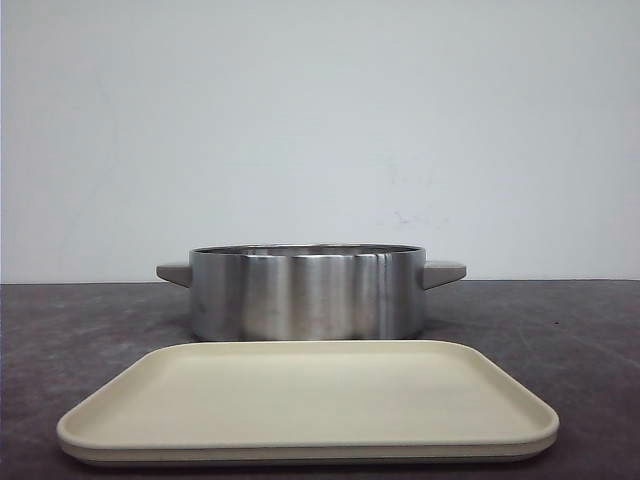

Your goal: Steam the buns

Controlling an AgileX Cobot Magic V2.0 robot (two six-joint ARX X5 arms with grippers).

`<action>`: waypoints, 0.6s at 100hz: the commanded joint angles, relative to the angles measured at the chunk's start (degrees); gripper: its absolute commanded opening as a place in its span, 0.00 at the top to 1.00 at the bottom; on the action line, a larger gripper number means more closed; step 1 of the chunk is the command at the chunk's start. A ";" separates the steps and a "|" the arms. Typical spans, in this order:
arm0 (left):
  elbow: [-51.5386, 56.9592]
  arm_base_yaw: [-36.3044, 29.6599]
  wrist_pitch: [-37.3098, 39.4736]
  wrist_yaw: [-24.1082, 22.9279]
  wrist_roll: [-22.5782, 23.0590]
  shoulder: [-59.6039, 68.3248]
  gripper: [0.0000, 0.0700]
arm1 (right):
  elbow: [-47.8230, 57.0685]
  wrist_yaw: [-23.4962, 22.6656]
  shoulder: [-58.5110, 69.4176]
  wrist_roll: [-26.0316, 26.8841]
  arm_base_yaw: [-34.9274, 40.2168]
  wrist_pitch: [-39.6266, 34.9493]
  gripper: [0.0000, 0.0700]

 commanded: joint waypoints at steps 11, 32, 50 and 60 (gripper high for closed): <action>-1.05 0.11 -0.26 -0.20 2.56 0.04 1.00 | -0.17 0.22 0.00 -0.28 0.20 0.46 0.97; -1.03 0.11 -0.24 -0.17 2.56 -0.04 1.00 | -0.17 0.22 0.00 -0.28 0.20 0.46 0.97; -1.03 0.11 -0.22 -0.17 2.56 -0.04 1.00 | -0.17 0.22 0.00 -0.28 0.20 0.46 0.97; -1.03 0.13 -0.22 -0.17 2.56 -0.04 1.00 | -0.17 0.22 0.00 -0.28 0.20 0.46 0.97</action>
